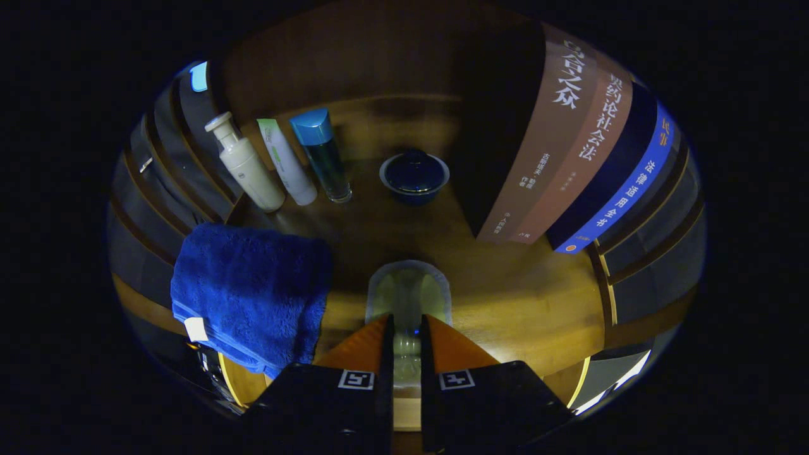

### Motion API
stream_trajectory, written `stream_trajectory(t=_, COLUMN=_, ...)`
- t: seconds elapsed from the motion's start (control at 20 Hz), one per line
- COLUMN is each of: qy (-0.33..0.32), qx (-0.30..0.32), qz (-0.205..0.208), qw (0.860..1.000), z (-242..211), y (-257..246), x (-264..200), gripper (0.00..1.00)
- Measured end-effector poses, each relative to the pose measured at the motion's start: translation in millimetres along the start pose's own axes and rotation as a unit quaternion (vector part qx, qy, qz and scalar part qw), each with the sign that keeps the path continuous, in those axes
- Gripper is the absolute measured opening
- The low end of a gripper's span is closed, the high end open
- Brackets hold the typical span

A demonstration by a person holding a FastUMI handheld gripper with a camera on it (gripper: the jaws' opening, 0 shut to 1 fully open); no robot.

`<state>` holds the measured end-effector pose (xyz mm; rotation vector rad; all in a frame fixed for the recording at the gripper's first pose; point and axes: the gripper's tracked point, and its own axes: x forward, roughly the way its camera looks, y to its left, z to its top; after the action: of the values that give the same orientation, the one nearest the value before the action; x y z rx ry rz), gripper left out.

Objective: Pull open the drawer, take out the items inside it, and place them on the countertop above the cabinet.

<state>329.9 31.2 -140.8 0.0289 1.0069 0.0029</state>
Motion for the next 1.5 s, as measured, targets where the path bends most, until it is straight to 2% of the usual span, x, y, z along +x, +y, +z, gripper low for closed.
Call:
stream_trajectory(t=0.15, qy=0.004, qx=0.009, qz=0.001, qw=1.000, z=0.1, y=-1.6, x=1.9, gripper=0.22)
stream_trajectory(t=0.3, qy=0.007, qx=0.008, qz=0.005, qw=1.000, z=1.1, y=0.2, x=1.3, gripper=0.27)
stream_trajectory(t=0.7, qy=-0.006, qx=0.024, qz=0.020, qw=0.999, z=-0.6, y=2.2, x=-2.6, gripper=0.99)
stream_trajectory(t=0.9, qy=-0.052, qx=0.016, qz=0.024, qw=0.998, z=-1.4, y=3.0, x=-30.0, gripper=0.99)
stream_trajectory(t=1.1, qy=-0.162, qx=-0.002, qz=0.015, qw=0.987, z=-2.4, y=6.9, x=-85.1, gripper=0.99)
stream_trajectory(t=1.3, qy=-0.268, qx=-0.009, qz=0.013, qw=0.963, z=-28.2, y=6.7, x=-145.8, gripper=0.99)
stream_trajectory(t=1.5, qy=-0.362, qx=-0.011, qz=0.013, qw=0.932, z=-75.1, y=6.0, x=-198.5, gripper=0.99)
